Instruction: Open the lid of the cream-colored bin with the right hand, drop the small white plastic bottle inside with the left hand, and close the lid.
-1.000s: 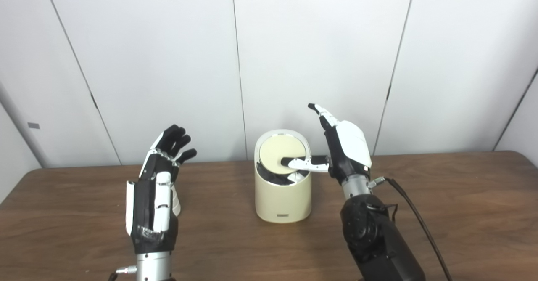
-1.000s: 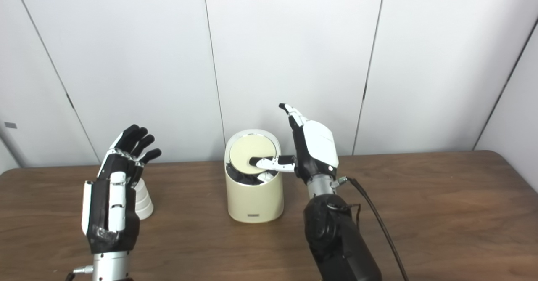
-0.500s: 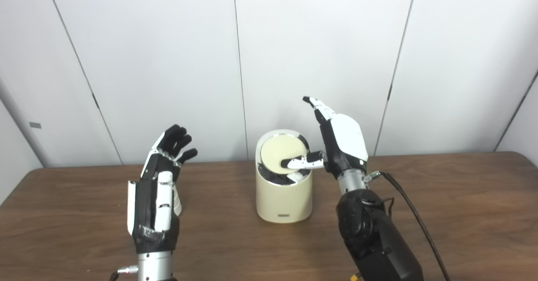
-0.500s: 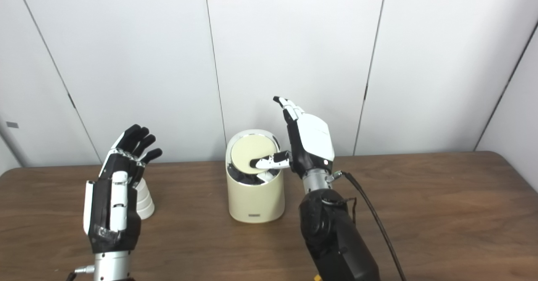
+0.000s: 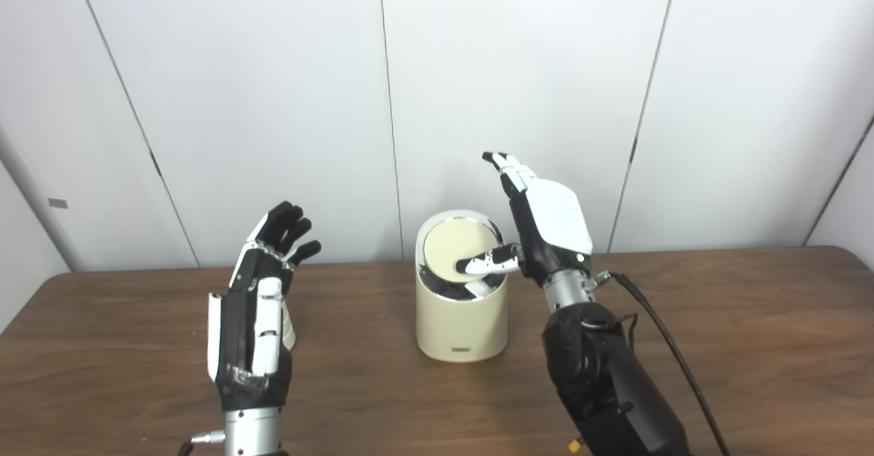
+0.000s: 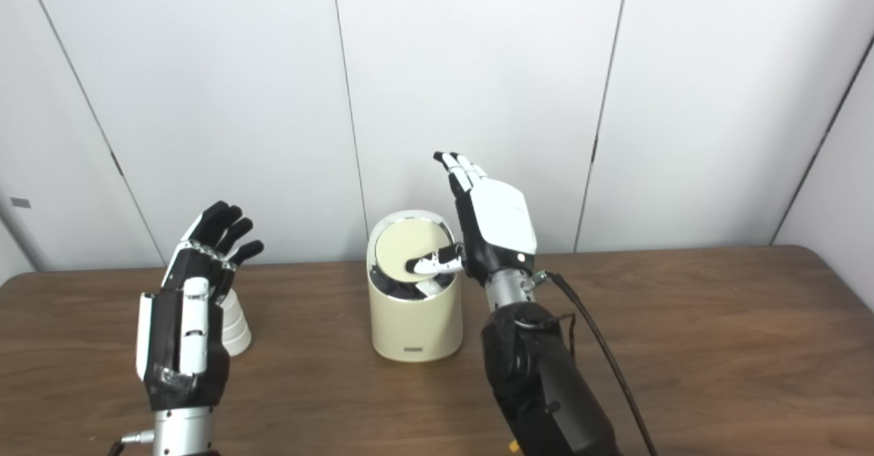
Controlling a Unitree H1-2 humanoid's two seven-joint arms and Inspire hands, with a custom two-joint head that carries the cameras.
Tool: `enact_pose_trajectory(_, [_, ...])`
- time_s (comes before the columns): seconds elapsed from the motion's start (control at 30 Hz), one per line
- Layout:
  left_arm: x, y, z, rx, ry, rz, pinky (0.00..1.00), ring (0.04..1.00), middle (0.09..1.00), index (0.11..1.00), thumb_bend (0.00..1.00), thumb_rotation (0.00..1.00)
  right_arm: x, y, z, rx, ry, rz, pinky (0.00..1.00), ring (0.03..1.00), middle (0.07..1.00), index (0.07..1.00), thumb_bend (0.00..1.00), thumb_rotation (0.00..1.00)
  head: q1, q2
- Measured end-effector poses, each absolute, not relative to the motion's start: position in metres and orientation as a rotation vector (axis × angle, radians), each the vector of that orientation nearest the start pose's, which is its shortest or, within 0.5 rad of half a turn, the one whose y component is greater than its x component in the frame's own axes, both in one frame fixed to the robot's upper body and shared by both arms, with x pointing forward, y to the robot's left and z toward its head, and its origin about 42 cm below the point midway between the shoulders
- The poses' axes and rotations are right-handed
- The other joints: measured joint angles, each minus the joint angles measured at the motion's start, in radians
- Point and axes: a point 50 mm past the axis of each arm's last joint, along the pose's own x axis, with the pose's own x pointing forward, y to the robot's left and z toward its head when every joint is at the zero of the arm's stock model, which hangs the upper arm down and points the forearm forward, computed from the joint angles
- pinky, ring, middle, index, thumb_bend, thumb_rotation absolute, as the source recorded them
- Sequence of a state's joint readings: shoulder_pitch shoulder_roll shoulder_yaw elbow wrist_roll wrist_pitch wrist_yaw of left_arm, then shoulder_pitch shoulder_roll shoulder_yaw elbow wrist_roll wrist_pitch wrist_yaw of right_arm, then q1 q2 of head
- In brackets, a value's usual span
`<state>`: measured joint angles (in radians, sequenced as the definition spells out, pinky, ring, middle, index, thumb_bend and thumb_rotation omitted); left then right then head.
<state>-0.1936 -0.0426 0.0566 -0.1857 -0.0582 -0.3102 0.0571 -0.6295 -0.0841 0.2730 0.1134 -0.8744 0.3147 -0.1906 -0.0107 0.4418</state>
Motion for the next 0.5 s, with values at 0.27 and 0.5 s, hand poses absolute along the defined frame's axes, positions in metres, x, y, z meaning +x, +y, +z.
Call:
enact_pose_trajectory(0.27, [0.32, 0.203, 0.221, -0.124, -0.673, 0.068, 0.77, 0.851, 0.867, 0.859, 0.28, 0.77, 0.436, -0.132, 0.277, -0.96, -0.43, -0.167, 0.83, 0.918, 0.933, 0.917, 0.79, 0.42, 0.0, 0.0])
enact_pose_trajectory(0.5, [0.32, 0.203, 0.221, -0.119, -0.661, 0.073, 0.76, 0.843, 0.859, 0.856, 0.26, 0.77, 0.437, -0.152, 0.258, -0.744, -0.286, -0.076, 0.75, 0.884, 0.929, 0.916, 0.77, 0.89, -0.002, -0.002])
